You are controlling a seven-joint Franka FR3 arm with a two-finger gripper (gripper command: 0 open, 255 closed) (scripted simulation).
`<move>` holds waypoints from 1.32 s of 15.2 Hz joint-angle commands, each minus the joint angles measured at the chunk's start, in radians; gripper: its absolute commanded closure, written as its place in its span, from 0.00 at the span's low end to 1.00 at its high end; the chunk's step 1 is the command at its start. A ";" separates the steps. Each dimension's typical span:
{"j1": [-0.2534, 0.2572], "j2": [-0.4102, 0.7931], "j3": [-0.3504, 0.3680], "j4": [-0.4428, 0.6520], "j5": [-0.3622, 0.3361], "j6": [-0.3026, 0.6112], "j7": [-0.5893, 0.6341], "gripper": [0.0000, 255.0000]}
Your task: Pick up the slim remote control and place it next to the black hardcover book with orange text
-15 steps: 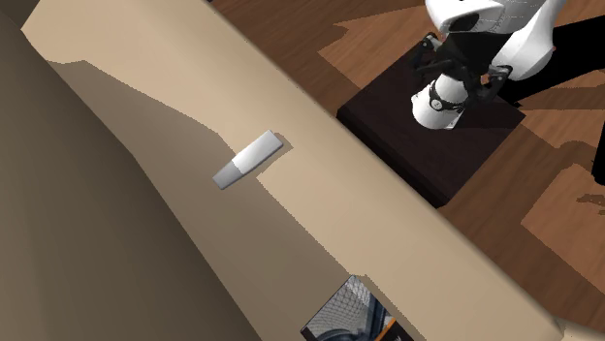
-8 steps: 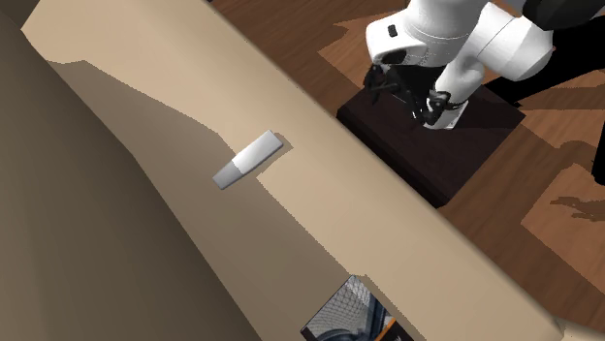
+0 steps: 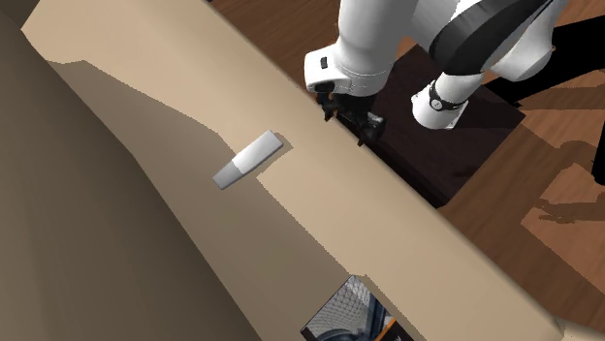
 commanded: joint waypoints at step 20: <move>-0.123 0.802 -0.081 0.723 0.066 0.052 -0.124 0.00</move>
